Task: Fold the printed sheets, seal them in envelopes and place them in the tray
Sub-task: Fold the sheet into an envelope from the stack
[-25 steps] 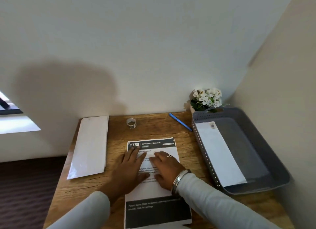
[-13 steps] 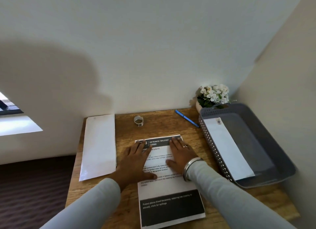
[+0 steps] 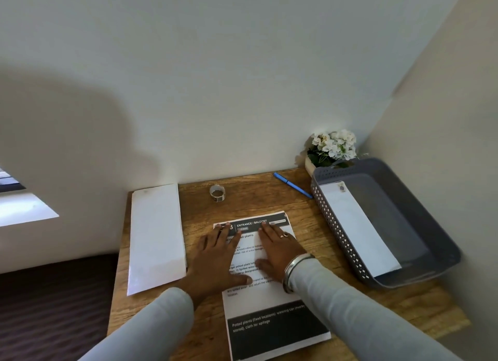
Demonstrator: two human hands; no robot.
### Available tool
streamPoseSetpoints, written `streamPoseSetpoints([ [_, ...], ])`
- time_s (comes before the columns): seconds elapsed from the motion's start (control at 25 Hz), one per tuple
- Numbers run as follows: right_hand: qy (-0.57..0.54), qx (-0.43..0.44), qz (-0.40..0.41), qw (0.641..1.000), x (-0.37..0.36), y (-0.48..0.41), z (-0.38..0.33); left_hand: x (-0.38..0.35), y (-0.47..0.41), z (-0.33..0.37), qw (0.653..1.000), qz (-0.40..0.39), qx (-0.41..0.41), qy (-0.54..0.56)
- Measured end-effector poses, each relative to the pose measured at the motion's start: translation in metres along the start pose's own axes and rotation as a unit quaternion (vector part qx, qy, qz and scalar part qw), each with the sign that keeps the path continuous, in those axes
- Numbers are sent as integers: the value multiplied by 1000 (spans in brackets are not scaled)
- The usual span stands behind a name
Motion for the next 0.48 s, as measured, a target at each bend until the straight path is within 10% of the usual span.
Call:
streamPoseSetpoints([
  [0.48, -12, -75, -39, 996, 15, -7, 37, 18, -13, 22, 996, -31, -81, 11],
])
Point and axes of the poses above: each hand's wrist, its own y-axis away from the middle knuckle, its own x-axis out of the back of the hand, z = x × y, the point moved 1 cm from there along -y, towards the middle knuckle, and after that the axes turned 1 degree about -y, right-handed, at the moved point
